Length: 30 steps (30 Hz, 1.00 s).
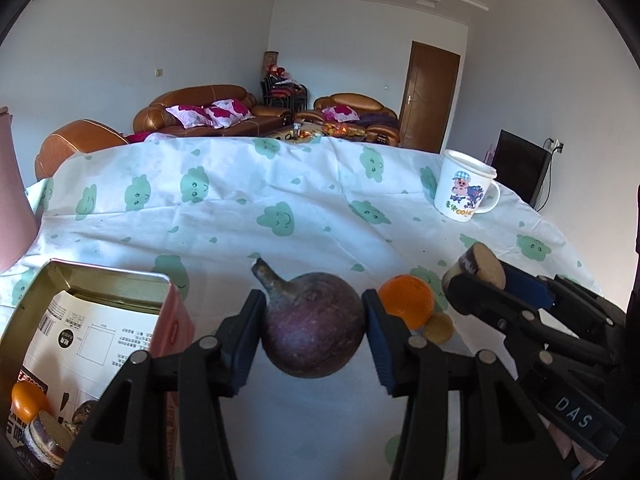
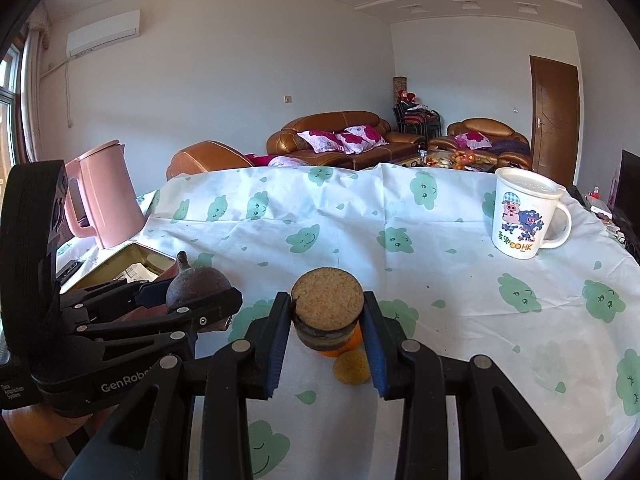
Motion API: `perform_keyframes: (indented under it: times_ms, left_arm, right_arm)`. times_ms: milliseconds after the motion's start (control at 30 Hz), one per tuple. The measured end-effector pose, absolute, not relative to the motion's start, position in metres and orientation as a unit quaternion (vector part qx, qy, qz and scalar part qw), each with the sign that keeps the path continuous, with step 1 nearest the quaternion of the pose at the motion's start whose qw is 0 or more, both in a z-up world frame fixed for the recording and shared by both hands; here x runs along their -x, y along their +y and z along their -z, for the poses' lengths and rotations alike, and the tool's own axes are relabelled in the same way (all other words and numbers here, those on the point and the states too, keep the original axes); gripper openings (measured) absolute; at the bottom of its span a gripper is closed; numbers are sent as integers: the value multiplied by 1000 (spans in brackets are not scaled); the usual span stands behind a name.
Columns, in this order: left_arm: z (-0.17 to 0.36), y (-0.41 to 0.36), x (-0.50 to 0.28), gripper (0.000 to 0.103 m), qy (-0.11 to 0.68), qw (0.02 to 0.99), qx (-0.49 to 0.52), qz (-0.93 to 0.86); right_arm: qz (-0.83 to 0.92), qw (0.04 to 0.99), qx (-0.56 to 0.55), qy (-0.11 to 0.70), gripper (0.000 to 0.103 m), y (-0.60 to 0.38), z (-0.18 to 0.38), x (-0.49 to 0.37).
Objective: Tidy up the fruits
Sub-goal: 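Lift the purple fruit and cork-lidded jar and carry them toward the pink tin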
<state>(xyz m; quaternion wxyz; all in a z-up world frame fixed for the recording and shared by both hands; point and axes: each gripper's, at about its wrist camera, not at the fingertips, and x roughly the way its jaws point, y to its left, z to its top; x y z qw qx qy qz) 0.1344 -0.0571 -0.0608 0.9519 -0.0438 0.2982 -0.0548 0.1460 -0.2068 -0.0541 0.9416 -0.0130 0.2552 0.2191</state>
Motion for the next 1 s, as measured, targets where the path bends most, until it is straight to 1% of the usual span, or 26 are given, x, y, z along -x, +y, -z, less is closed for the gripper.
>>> perform_keyframes:
  times_ms: [500,1000]
  left_arm:
    - [50,-60,-113,51,241,970,23,35]
    - [44,-63,-98,51,202,979,8,24]
  right_arm:
    - [-230,948,15,220,37,-208,49,-136]
    - [-239,953,18,185,37,-210,45,-123]
